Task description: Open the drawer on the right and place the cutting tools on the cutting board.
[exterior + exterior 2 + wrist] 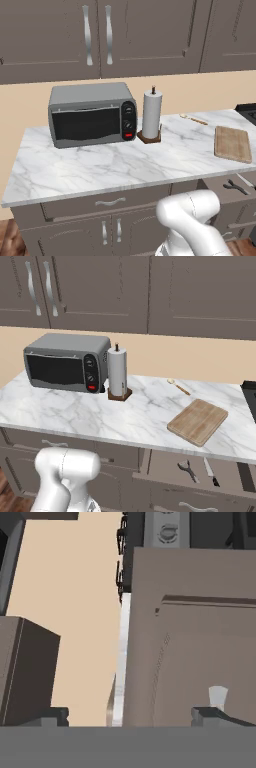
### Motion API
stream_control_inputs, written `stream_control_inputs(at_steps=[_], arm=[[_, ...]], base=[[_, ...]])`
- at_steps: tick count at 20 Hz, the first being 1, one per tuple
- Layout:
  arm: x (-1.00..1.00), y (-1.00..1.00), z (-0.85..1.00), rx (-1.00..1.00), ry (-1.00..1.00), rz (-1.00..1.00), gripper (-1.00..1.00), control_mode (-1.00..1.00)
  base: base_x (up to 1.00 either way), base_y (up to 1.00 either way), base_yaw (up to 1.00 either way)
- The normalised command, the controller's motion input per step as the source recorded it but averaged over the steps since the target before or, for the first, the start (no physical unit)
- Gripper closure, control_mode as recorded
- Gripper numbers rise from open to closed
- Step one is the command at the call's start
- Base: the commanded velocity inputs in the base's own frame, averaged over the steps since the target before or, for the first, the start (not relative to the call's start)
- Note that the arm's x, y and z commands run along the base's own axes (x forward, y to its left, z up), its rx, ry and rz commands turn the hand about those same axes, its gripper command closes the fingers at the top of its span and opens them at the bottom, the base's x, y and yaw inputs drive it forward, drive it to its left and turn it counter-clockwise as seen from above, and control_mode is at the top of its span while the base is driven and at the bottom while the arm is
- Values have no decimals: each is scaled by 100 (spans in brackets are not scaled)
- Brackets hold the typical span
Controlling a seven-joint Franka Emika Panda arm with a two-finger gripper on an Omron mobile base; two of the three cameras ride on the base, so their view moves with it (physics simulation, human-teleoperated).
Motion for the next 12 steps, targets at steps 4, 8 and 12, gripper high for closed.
stream_control_inputs(at_steps=[4,8,12], arm=[[60,29,100,-8,18,1,-100,-100],[50,10,100,-11,24,2,-100,-100],[38,0,100,-12,29,5,-100,-100]], base=[[0,0,0],[0,0,0],[0,0,0]])
